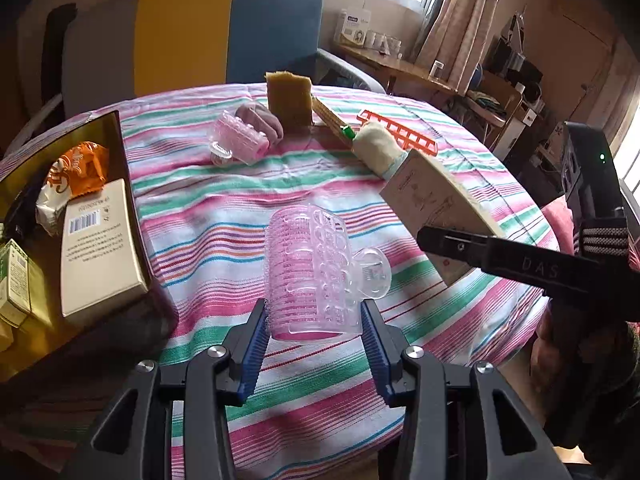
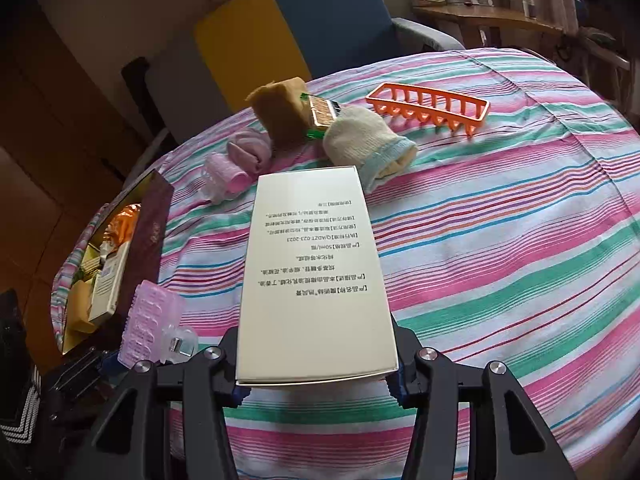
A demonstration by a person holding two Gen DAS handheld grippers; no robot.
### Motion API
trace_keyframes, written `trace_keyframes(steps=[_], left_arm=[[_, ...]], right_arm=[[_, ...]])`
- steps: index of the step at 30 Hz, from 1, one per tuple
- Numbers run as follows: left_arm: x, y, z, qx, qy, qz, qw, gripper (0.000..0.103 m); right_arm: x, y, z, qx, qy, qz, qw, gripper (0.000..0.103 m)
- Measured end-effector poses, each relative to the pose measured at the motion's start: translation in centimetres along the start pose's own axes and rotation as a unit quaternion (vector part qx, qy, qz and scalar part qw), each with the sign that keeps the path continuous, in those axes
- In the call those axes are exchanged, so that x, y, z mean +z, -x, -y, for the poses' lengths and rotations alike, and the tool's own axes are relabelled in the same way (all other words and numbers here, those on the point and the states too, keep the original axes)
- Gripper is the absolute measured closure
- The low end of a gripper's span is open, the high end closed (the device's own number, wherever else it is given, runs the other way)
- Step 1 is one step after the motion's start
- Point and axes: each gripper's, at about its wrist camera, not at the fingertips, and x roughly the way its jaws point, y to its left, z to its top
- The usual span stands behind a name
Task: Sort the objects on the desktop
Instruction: 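Carry the pink roller and cream box over the gold tray with both tools, then open both tools to drop the pink roller and cream box into the tray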
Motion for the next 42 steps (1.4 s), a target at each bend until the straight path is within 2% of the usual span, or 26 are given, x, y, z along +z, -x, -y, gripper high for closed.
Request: trace_keyframes(steps=[4, 8, 14, 19, 27, 35, 37, 40, 42], left_arm=[[0.1, 2.1, -1.3, 0.007, 0.015, 0.026, 0.9995, 0.058], [0.3, 4.4, -4.0, 0.022, 0.053, 0.05, 0.9971, 0.058], [0.2, 7.2, -9.8, 0.075, 0.108, 0.077, 0.9884, 0.057], [0.5, 8.2, -15.2, 0.123, 0.144, 0.09, 0.9777, 0.058], [1.1, 8.2, -20.5, 0.141, 0.172, 0.094, 0.9704, 0.058], [1.0, 7.2, -21.6, 0.14, 0.178, 0.078, 0.9709, 0.057], [0.9, 7.0, -21.8, 0.147, 0.18, 0.074, 0.9697, 0.056], [0.6, 7.0, -21.6, 0.161, 0.184, 0.067, 0.9673, 0.052], [0.4, 7.2, -21.3, 0.172, 0.183, 0.069, 0.9654, 0.044]], right_arm=[[0.2, 0.4, -2.7, 0.02, 0.026, 0.001, 0.999, 0.051], [0.7, -0.2, -6.3, 0.042, 0.063, -0.005, 0.997, 0.051], [2.0, -2.5, -13.0, 0.085, 0.116, -0.026, 0.989, 0.051], [3.4, -4.6, -19.0, 0.114, 0.158, -0.034, 0.98, 0.051], [6.0, -9.8, -26.0, 0.121, 0.187, -0.054, 0.973, 0.051], [8.0, -14.4, -30.4, 0.105, 0.201, -0.076, 0.971, 0.048], [7.8, -14.7, -30.6, 0.106, 0.201, -0.075, 0.971, 0.042], [7.5, -14.4, -30.4, 0.107, 0.201, -0.073, 0.971, 0.038], [7.2, -14.0, -30.0, 0.108, 0.196, -0.073, 0.972, 0.037]])
